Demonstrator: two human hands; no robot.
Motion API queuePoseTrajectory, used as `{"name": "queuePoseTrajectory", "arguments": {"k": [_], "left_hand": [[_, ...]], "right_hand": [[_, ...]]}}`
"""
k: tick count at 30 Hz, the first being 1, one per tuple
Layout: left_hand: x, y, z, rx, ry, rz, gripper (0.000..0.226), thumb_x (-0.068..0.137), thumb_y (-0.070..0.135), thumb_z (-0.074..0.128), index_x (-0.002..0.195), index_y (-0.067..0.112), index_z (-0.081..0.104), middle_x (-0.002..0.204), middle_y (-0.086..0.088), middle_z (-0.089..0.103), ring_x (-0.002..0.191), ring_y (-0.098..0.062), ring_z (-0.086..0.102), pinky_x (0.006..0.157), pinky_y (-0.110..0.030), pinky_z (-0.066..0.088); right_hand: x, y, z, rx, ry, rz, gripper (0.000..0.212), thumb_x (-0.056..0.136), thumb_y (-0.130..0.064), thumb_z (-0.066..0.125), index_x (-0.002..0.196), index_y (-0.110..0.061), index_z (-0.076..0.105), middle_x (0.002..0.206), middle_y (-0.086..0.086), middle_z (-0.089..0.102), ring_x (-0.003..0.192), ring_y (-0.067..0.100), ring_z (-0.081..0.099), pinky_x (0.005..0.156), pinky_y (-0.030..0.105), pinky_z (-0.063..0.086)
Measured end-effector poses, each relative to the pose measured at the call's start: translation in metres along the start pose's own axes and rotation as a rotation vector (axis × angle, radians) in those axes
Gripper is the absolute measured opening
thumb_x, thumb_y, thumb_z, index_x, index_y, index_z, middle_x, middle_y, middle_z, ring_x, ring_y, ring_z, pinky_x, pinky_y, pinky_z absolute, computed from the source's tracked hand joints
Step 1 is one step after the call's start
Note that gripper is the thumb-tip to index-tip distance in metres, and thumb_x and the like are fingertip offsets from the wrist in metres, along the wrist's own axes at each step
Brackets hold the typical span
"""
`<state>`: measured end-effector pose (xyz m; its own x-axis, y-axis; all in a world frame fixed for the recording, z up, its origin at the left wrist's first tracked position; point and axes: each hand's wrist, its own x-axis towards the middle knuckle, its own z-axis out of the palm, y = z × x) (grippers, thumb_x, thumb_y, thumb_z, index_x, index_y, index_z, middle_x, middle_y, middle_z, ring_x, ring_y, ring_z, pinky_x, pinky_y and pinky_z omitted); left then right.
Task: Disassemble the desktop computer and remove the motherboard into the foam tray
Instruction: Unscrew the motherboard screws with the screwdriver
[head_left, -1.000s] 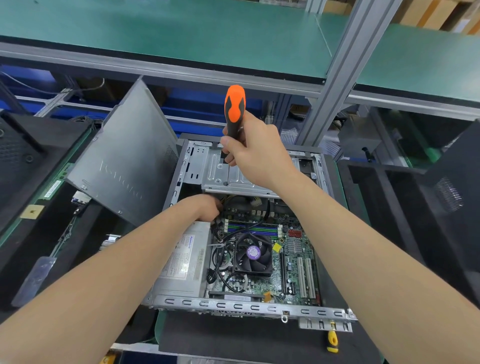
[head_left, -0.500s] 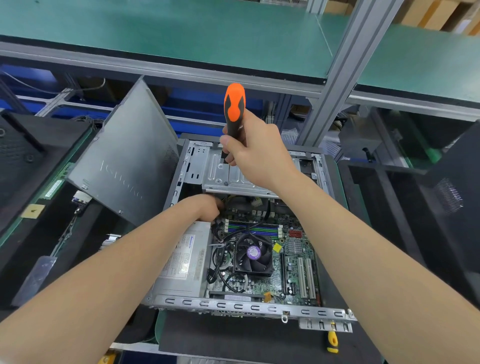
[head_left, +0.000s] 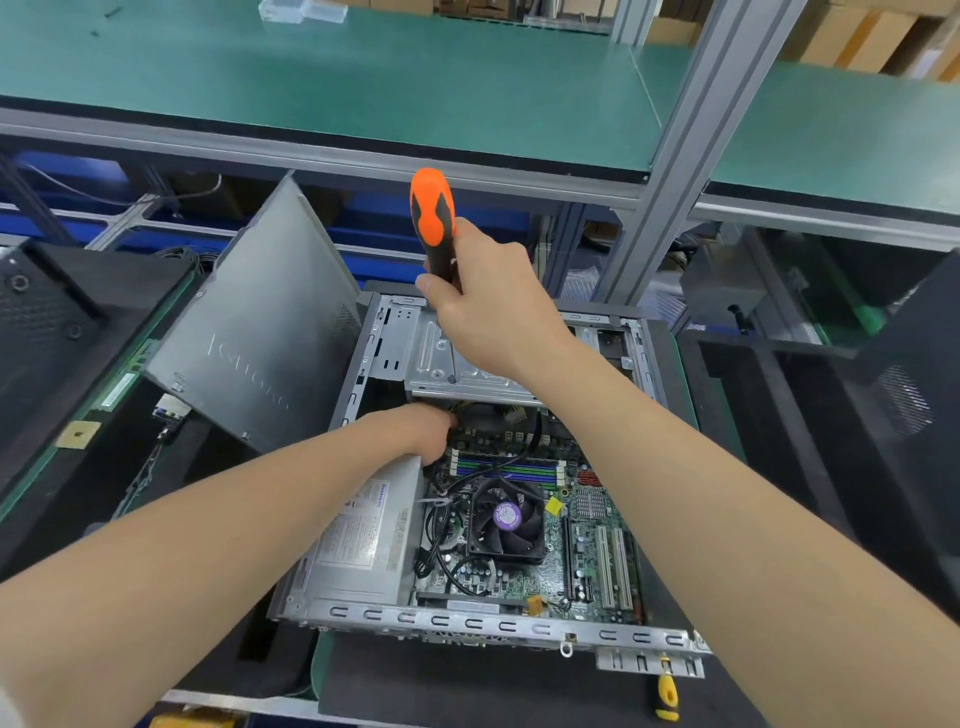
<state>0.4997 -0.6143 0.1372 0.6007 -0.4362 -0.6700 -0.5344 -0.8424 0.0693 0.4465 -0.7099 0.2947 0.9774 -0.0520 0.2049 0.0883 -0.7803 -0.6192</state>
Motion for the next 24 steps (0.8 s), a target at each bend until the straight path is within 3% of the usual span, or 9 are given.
{"name": "queuePoseTrajectory", "arguments": {"k": [10,20,24], "left_hand": [[-0.003,-0.01,-0.002,-0.018,-0.006,0.001,0.045,0.108,0.014,0.042,0.152,0.011,0.047,0.154,-0.012,0.049,0.138,-0.029,0.049,0.113,-0.035,0.041],[-0.002,-0.013,-0.005,-0.083,-0.036,-0.002,0.054,0.107,0.01,0.041,0.16,0.018,0.034,0.16,-0.008,0.043,0.138,-0.026,0.049,0.098,-0.027,0.043],[-0.002,-0.012,-0.006,-0.051,-0.05,-0.015,0.052,0.108,0.008,0.041,0.159,0.016,0.036,0.159,-0.009,0.043,0.137,-0.028,0.05,0.106,-0.034,0.044]], "right_hand": [[-0.004,0.009,-0.003,0.047,-0.011,0.033,0.017,0.103,-0.024,0.059,0.112,-0.012,0.052,0.1,0.009,0.065,0.085,0.028,0.067,0.081,0.045,0.057],[-0.009,0.021,0.006,0.121,0.049,0.057,0.014,0.101,-0.021,0.06,0.109,-0.012,0.052,0.088,0.008,0.07,0.077,0.028,0.072,0.077,0.046,0.06],[-0.006,0.025,0.011,0.119,0.06,0.055,0.014,0.101,-0.021,0.061,0.108,-0.012,0.052,0.09,0.009,0.069,0.077,0.029,0.072,0.076,0.047,0.06]]}}
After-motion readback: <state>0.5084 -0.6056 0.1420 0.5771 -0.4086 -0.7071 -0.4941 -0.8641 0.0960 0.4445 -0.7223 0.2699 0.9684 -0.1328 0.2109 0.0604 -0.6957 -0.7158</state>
